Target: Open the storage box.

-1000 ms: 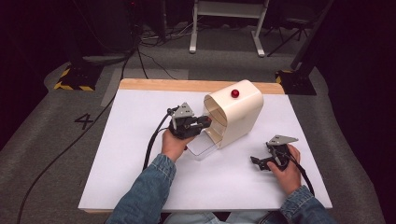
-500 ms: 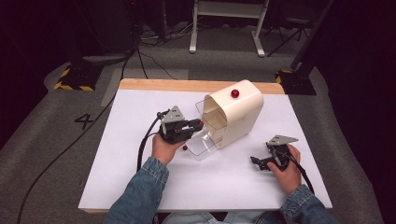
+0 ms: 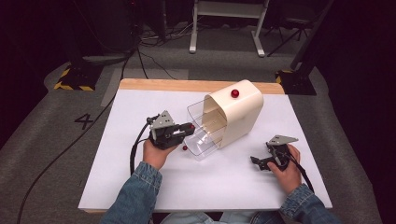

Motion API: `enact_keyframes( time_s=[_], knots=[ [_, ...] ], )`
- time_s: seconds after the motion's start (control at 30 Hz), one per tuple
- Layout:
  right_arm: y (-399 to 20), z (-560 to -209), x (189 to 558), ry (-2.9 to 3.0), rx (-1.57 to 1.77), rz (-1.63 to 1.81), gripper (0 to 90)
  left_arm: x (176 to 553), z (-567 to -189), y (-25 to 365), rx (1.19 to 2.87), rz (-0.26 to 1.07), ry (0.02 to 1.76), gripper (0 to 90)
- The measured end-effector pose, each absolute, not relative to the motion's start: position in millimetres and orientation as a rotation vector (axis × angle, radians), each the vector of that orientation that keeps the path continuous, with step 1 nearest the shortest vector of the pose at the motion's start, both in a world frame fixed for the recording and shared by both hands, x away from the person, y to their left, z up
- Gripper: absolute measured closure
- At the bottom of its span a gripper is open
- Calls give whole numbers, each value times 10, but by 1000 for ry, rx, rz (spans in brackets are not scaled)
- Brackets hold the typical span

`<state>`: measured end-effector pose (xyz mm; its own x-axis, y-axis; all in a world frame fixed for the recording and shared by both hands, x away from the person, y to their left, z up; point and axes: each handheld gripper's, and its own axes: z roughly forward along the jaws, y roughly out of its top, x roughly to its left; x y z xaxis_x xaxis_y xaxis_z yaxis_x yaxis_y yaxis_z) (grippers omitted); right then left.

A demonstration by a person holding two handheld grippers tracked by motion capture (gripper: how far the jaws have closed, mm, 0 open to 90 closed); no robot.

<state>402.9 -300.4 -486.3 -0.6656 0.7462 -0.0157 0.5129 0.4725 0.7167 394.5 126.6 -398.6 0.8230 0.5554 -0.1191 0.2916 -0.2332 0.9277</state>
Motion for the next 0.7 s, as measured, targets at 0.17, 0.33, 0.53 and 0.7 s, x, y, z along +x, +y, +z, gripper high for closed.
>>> enact_keyframes(
  time_s=[0.17,0.33,0.53,0.7],
  knots=[
    [-3004,-4862,4030,2399,1066,1003,15,3930,-4007,1291,1836,279,646,739],
    [-3005,-4862,4031,2399,1066,1003,15,3931,-4023,1296,1839,271,647,737],
    [-3005,-4862,4031,2399,1065,1003,15,3936,-4041,1325,1845,247,657,635],
    [-3005,-4862,4031,2399,1066,1003,15,3901,-4040,1361,1853,260,661,536]
  ],
)
